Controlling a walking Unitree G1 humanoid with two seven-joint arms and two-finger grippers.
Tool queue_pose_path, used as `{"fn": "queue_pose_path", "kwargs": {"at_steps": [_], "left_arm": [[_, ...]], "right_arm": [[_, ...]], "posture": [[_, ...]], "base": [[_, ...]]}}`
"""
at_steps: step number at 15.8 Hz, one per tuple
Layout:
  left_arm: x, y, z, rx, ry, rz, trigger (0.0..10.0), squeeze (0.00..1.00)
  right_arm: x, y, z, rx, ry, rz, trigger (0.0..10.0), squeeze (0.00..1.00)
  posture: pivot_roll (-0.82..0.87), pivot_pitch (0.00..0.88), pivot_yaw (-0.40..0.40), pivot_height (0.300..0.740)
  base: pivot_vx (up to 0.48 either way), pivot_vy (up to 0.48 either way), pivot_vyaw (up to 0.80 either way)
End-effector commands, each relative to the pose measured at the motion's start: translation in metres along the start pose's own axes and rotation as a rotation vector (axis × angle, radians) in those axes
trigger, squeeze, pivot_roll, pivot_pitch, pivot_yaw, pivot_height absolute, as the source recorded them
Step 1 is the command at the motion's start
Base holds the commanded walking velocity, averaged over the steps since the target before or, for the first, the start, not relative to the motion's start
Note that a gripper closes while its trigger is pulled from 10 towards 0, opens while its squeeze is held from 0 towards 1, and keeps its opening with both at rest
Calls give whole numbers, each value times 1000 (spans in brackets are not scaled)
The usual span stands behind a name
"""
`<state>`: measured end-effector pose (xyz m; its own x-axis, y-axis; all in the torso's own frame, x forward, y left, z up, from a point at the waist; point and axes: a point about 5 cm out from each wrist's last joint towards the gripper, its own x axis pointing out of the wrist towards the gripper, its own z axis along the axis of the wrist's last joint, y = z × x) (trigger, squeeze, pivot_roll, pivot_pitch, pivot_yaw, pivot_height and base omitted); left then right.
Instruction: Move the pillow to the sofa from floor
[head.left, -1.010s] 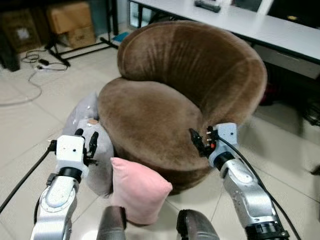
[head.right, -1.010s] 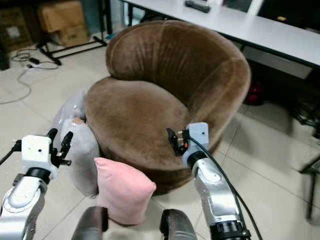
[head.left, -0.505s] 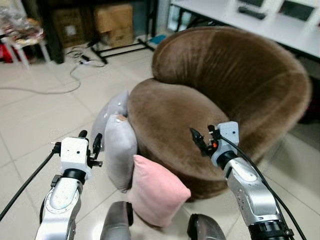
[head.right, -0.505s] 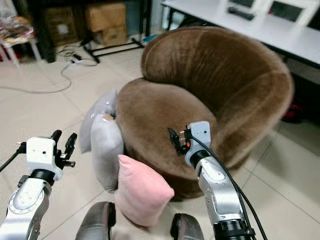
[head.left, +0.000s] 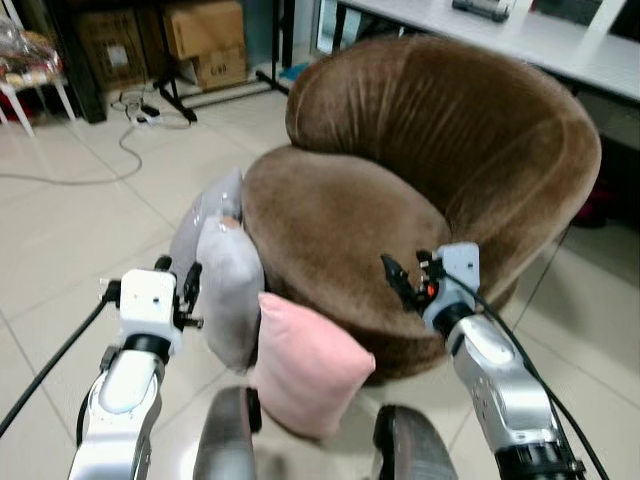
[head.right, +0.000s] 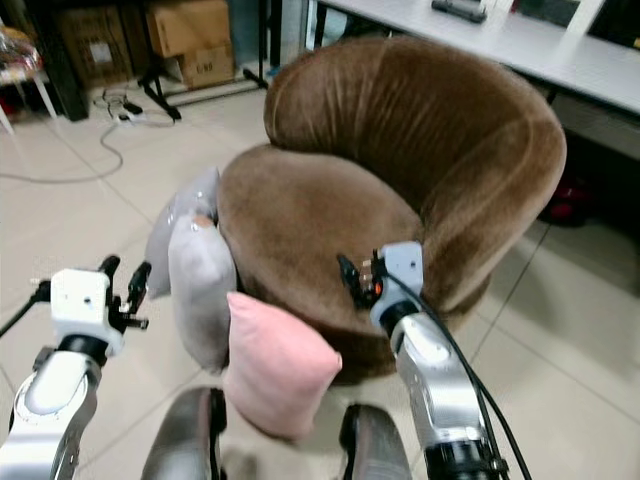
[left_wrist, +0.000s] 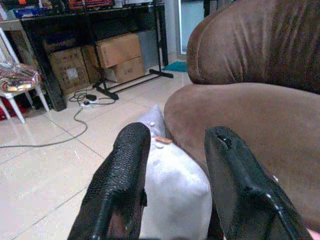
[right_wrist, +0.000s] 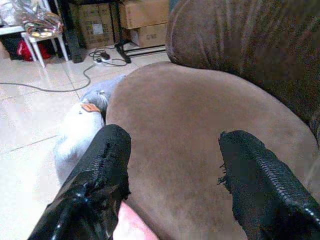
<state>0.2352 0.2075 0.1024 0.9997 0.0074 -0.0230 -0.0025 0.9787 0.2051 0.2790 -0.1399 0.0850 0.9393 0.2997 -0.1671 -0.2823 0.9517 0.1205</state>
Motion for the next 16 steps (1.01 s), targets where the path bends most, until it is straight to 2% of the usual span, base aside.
{"fn": "queue_pose_path", "kwargs": {"at_steps": [1, 4, 7, 8, 13, 16], "left_arm": [[2, -3, 5, 12, -12, -11, 10000, 0], [3, -5, 12, 0, -20, 3, 10000, 0], [2, -7, 15, 3, -27, -6, 10000, 0], [1, -8, 17, -12, -36, -12, 10000, 0], [0, -6, 17, -20, -35, -11, 10000, 0], [0, -4, 14, -19, -29, -10, 10000, 0]], "right_arm": [[-2, -3, -3, 16, 12, -16, 10000, 0], [-3, -3, -3, 28, 3, -25, 10000, 0], [-2, -4, -3, 31, 12, -36, 10000, 0], [-2, -3, -2, -5, 13, -17, 10000, 0], [3, 0, -1, -27, 15, 1, 10000, 0], [4, -1, -2, -5, 12, -13, 10000, 0]], "posture": [[90, 0, -77, 536], [86, 0, -74, 511], [86, 0, -74, 511], [86, 0, -74, 511], [101, 0, -90, 511], [104, 0, -93, 511]], "base": [[0, 0, 0], [0, 0, 0], [0, 0, 0], [0, 0, 0], [359, 0, 800], [386, 0, 0]]}}
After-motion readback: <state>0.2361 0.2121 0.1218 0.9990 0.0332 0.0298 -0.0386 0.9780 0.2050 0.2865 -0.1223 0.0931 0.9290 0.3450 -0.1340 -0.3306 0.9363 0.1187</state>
